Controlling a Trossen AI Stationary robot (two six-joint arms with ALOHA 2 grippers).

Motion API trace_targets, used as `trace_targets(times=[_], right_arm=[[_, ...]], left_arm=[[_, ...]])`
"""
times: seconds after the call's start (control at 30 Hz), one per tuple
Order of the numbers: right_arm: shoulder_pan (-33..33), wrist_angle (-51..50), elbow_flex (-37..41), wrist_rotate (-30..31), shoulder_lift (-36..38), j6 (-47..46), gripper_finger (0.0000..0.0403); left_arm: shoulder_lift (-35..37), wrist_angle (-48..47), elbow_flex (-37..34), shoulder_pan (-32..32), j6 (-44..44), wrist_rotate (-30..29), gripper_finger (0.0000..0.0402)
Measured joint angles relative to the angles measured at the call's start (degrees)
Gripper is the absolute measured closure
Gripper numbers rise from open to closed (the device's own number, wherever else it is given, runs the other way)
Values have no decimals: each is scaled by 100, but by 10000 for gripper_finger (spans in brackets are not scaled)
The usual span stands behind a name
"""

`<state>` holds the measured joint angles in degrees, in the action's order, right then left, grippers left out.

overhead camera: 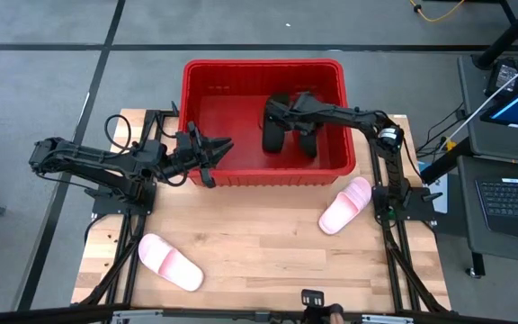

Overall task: Pick and place slides into bin
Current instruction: Put the black slide into the red bin, then put the right pink slide into the red bin

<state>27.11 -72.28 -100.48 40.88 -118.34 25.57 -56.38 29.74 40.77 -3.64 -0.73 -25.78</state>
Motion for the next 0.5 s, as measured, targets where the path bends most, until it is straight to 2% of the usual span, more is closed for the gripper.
trace_targets(times=[0.2,0.5], right_arm=[[-11,128,-481,-115,0,25,339],[-11,109,-536,-113,0,1,304]], left_arm=[[0,-2,0,0,-2,6,331],[0,0,0,0,-2,190,331]])
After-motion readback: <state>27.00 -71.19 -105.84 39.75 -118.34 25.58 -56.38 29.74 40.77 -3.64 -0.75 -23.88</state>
